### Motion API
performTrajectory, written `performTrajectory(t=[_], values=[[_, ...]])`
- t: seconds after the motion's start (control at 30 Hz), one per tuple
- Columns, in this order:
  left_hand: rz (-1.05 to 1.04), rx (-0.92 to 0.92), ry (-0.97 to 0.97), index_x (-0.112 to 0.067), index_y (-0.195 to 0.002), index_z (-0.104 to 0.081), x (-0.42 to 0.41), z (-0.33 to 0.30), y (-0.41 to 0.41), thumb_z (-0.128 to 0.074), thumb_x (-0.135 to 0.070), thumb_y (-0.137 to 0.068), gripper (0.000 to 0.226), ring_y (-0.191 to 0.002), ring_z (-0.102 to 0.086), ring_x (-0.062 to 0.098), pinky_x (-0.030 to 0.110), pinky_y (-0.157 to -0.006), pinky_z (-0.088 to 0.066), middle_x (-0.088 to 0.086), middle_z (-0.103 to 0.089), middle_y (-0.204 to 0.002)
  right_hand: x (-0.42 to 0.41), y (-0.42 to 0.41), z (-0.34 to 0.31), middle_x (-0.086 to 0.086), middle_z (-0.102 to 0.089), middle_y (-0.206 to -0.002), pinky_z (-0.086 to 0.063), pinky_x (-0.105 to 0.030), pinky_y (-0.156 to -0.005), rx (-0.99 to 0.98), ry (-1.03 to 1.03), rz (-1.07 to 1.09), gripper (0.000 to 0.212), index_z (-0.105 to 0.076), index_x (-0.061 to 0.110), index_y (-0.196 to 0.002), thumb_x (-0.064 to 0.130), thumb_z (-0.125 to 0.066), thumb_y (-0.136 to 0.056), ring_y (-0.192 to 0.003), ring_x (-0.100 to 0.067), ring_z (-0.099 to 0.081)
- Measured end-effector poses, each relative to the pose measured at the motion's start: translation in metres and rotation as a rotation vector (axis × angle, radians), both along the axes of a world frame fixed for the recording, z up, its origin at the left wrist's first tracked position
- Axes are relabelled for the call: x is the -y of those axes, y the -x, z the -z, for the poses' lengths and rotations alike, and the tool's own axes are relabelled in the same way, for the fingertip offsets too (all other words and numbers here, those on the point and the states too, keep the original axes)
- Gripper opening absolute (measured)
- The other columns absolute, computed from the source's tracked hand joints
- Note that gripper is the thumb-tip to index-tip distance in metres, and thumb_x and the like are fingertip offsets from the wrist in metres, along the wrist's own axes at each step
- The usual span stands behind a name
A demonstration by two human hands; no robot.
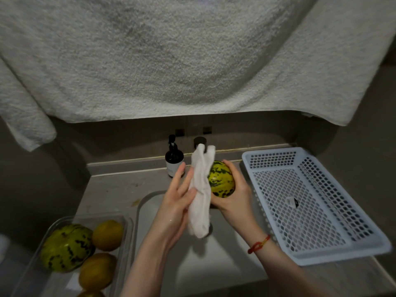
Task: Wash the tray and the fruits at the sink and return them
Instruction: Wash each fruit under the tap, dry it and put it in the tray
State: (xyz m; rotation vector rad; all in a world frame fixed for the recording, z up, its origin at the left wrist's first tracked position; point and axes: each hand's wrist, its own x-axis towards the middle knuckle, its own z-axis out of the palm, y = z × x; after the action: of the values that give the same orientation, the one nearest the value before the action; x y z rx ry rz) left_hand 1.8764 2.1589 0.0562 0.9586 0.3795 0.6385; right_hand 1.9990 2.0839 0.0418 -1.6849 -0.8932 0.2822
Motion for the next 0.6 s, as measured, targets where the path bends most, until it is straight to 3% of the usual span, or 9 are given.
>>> performTrajectory(t=[0.1,0.17,0.23,0.3,0.37,0.43,0.5,0.6], values=[[-0.026,-0.181,-0.192,-0.044,-0.128,-0.045,0.000,0.003,-0.005,-0.059,-0.024,-0.082,0.052,-0.109,-0.062,0.005,0.022,-0.079,-0.055,-0.013,-0.053,-0.133,0.000,0.001,-0.004,0.006,-0.058,-0.123,-0.049,-0.023,-0.093,-0.094,-0.065,-0.044,0.071,-0.050,0.031,-0.125,0.022,-0.085,-0.064,-0.113,-0.005,-0.055],[-0.019,-0.131,-0.163,-0.032,-0.140,-0.038,0.004,0.003,-0.017,-0.053,-0.033,-0.083,0.059,-0.109,-0.061,0.002,0.018,-0.080,-0.052,-0.008,-0.051,-0.137,-0.002,0.004,-0.009,0.006,-0.057,-0.124,-0.048,-0.022,-0.095,-0.117,-0.088,-0.072,0.067,-0.049,0.030,-0.125,0.020,-0.083,-0.068,-0.113,-0.003,-0.055],[-0.077,-0.062,-0.001,-0.015,-0.143,-0.035,0.005,-0.001,-0.028,-0.050,-0.048,-0.076,0.077,-0.106,-0.063,0.001,0.016,-0.080,-0.051,0.003,-0.052,-0.137,-0.001,0.006,-0.014,0.000,-0.048,-0.133,-0.044,-0.025,-0.100,-0.053,-0.013,-0.142,0.071,-0.042,0.027,-0.135,0.034,-0.077,-0.074,-0.119,-0.007,-0.049],[-0.071,-0.001,0.275,-0.012,-0.132,-0.050,0.003,-0.002,-0.030,-0.052,-0.057,-0.075,0.073,-0.100,-0.068,0.019,0.031,-0.072,-0.057,0.014,-0.064,-0.121,0.003,0.006,-0.019,0.004,-0.037,-0.142,-0.037,-0.017,-0.102,-0.003,0.056,-0.274,0.079,-0.030,0.033,-0.142,0.053,-0.068,-0.075,-0.126,-0.003,-0.040],[0.007,0.089,0.432,-0.013,-0.117,-0.066,-0.002,0.002,-0.025,-0.051,-0.059,-0.080,0.061,-0.099,-0.068,0.031,0.045,-0.075,-0.057,0.018,-0.067,-0.113,0.008,0.003,-0.023,0.011,-0.037,-0.143,-0.036,-0.013,-0.101,-0.049,0.032,-0.361,0.085,-0.026,0.040,-0.141,0.054,-0.069,-0.069,-0.128,0.005,-0.038],[0.054,0.133,0.495,-0.011,-0.104,-0.074,-0.003,0.006,-0.022,-0.053,-0.057,-0.076,0.058,-0.098,-0.067,0.034,0.049,-0.078,-0.056,0.020,-0.067,-0.112,0.007,0.000,-0.026,0.013,-0.043,-0.139,-0.038,-0.014,-0.100,-0.079,0.002,-0.369,0.083,-0.030,0.046,-0.135,0.050,-0.074,-0.065,-0.126,0.006,-0.041],[0.049,0.148,0.502,-0.011,-0.095,-0.077,0.000,0.005,-0.025,-0.053,-0.055,-0.077,0.053,-0.093,-0.069,0.033,0.045,-0.071,-0.057,0.019,-0.070,-0.105,0.004,0.000,-0.027,0.015,-0.049,-0.132,-0.043,-0.022,-0.099,-0.095,-0.005,-0.352,0.073,-0.039,0.048,-0.128,0.051,-0.073,-0.063,-0.121,0.001,-0.048],[-0.173,0.050,0.296,-0.020,-0.105,-0.074,0.006,0.004,-0.031,-0.053,-0.052,-0.080,0.046,-0.099,-0.068,0.029,0.040,-0.076,-0.057,0.014,-0.070,-0.108,-0.002,0.009,-0.018,0.012,-0.058,-0.115,-0.048,-0.015,-0.085,-0.170,-0.082,-0.278,0.055,-0.047,0.036,-0.121,0.046,-0.068,-0.072,-0.103,0.004,-0.058]])
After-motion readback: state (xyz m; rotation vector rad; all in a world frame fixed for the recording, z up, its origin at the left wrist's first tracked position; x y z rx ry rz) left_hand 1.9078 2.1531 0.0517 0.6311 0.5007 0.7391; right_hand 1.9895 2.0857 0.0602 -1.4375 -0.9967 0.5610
